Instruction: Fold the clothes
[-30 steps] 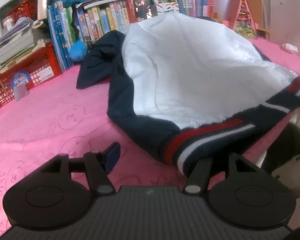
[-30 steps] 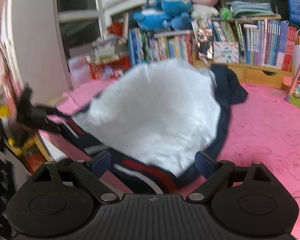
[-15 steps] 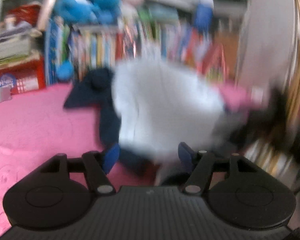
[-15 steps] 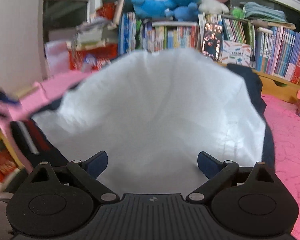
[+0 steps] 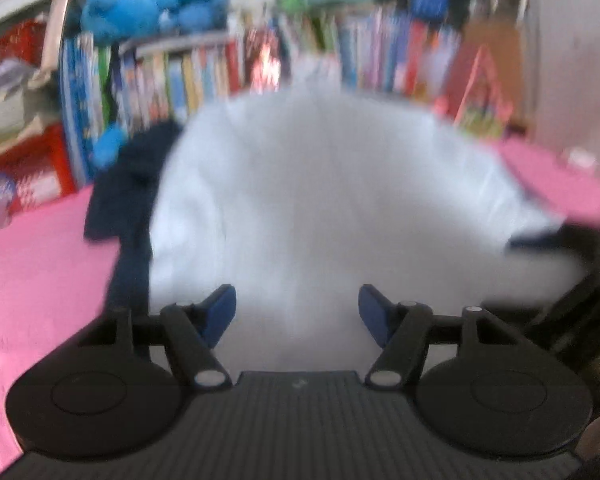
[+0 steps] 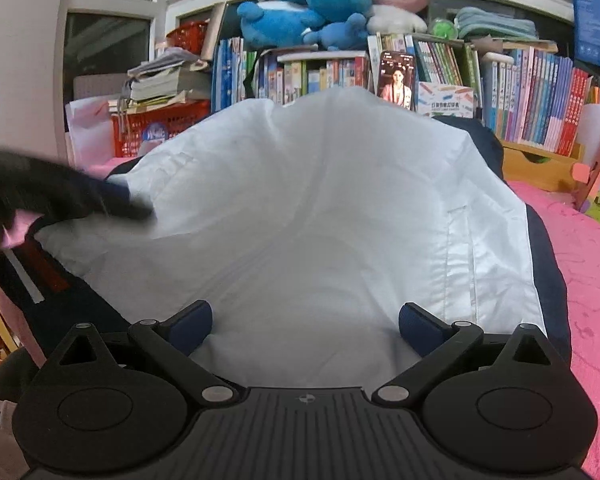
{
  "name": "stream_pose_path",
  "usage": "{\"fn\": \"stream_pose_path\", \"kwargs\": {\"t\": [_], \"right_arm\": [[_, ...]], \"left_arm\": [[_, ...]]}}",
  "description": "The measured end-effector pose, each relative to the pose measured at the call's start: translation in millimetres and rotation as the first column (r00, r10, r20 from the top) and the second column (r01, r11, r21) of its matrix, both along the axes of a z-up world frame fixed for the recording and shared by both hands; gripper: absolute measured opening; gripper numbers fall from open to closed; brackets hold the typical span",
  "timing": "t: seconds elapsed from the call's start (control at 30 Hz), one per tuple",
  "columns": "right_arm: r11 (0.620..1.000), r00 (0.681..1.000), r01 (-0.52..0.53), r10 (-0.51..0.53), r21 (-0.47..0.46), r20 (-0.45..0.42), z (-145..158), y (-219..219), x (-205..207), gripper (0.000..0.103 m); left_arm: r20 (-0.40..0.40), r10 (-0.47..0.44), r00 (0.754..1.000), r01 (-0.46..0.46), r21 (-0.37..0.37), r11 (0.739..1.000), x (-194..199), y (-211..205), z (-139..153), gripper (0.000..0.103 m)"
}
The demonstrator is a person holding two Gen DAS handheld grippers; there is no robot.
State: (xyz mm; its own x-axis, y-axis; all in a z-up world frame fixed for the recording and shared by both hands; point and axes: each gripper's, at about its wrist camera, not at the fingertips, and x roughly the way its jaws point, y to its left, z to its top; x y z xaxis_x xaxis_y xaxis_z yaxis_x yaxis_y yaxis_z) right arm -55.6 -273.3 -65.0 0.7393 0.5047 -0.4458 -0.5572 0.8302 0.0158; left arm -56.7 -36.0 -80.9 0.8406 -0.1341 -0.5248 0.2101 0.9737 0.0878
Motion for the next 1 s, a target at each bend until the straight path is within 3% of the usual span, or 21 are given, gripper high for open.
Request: {"fn": "stream_pose_path", "kwargs": {"t": [0.1, 0.2, 0.4, 0.63, 0.7, 0.77, 0.8, 0.87, 1.0], "right_arm": [[1.000, 1.000, -0.004, 0.004, 0.007, 0.002, -1.2, -0.7, 0.8, 0.101], [1.000, 1.000, -0.005, 0.005, 0.009, 0.005, -1.9, -0.5, 1.0, 0.101], [0.999, 1.000, 0.016, -0.016, -0.027, 0.017, -0.8, -8.7, 0.2, 0.100], [0.977, 0.979, 0.205, -0.204, -0.053, 0.020, -4.6, -62.6, 1.2, 0.102], [0.964, 0.964, 0.261, -0.263, -0.042, -0.042, -1.4, -82.2, 6.4, 0.102], [0.939, 0.940, 0.329, -0.335, -0.098, -0.061, 9.0, -91.3, 10.9, 0.101], [0.924, 0.926, 0.361, -0.371, -0.126, -0.068, 14.2, -95.9, 13.2, 0.095], [0.925, 0.929, 0.360, -0.367, -0.121, -0.042, 36.3, -99.9, 13.6, 0.092], [0.955, 0.960, 0.269, -0.255, -0.123, 0.117, 88.8, -73.0, 23.2, 0.094]], "left_arm": [[0.010, 0.031, 0.999, -0.031, -0.027, 0.999, -6.1, 14.0, -7.1, 0.069], [0.024, 0.070, 0.997, -0.070, -0.006, 0.998, -13.9, 26.2, -2.8, 0.069], [0.032, 0.095, 0.995, -0.094, -0.044, 0.995, -32.4, 49.1, 9.0, 0.070], [0.048, 0.089, 0.995, -0.085, -0.073, 0.994, -36.7, 50.4, 10.0, 0.070], [0.051, 0.089, 0.995, -0.085, -0.078, 0.993, -36.6, 50.5, 9.9, 0.070], [0.052, 0.089, 0.995, -0.085, -0.081, 0.993, -36.5, 51.5, 9.7, 0.070], [0.054, 0.088, 0.995, -0.084, -0.083, 0.993, -36.7, 51.7, 9.5, 0.070], [0.058, 0.086, 0.995, -0.081, -0.086, 0.993, -37.1, 52.2, 9.1, 0.070], [0.064, 0.083, 0.994, -0.077, -0.090, 0.993, -37.6, 53.1, 7.9, 0.070]]}}
